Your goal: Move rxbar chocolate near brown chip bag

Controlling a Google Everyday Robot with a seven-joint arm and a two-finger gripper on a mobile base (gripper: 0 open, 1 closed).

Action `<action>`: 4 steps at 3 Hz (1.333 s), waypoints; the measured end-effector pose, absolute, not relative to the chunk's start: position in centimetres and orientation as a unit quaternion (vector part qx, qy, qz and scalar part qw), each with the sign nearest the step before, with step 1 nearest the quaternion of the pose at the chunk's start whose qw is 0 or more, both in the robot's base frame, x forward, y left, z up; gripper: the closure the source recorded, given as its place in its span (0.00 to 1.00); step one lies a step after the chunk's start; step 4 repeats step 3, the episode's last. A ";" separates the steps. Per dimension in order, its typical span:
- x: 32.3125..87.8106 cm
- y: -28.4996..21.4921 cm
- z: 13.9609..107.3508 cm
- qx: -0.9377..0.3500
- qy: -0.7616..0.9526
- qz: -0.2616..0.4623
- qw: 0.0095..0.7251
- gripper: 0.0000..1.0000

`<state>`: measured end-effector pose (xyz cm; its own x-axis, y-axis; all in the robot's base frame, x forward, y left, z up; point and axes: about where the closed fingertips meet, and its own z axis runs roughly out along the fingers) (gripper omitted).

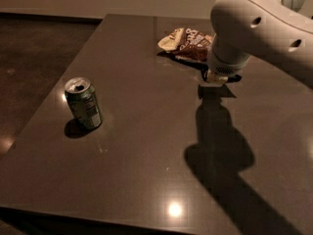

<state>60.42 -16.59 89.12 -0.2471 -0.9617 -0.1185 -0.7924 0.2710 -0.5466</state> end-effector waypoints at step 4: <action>60.3 -16.7 89.2 -0.572 0.766 -0.193 0.220 0.00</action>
Offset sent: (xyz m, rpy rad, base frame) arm -0.0004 -0.0006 0.0004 -0.0017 -0.0011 -0.0014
